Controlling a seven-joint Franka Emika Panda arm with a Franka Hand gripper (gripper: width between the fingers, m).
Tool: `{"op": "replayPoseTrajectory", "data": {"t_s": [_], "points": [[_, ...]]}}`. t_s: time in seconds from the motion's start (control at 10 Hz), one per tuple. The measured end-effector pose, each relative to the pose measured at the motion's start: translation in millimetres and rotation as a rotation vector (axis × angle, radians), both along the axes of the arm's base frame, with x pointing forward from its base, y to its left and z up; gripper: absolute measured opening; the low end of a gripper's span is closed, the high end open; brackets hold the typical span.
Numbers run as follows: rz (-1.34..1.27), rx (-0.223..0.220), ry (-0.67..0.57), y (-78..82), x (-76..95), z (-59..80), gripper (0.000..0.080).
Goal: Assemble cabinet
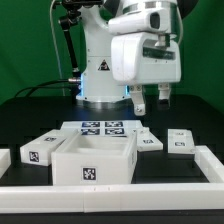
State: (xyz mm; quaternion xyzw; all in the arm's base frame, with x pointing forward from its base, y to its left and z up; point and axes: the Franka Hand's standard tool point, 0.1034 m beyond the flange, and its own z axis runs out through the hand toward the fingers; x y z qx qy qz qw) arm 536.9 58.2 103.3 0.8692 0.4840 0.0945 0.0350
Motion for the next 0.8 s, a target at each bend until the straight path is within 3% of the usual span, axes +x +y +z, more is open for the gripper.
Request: {"op": "replayPoseTrajectory", "data": {"t_s": [0.3,0.7,0.8], "points": [[0.149,-0.044,0.071,-19.9,-13.8,-10.0,0.0797],[0.146,-0.043,0.073,-20.3,-14.8,-11.7,0.0797],[0.206,-0.067,0.075,-20.4,-17.3,-12.7,0.0797]]}}
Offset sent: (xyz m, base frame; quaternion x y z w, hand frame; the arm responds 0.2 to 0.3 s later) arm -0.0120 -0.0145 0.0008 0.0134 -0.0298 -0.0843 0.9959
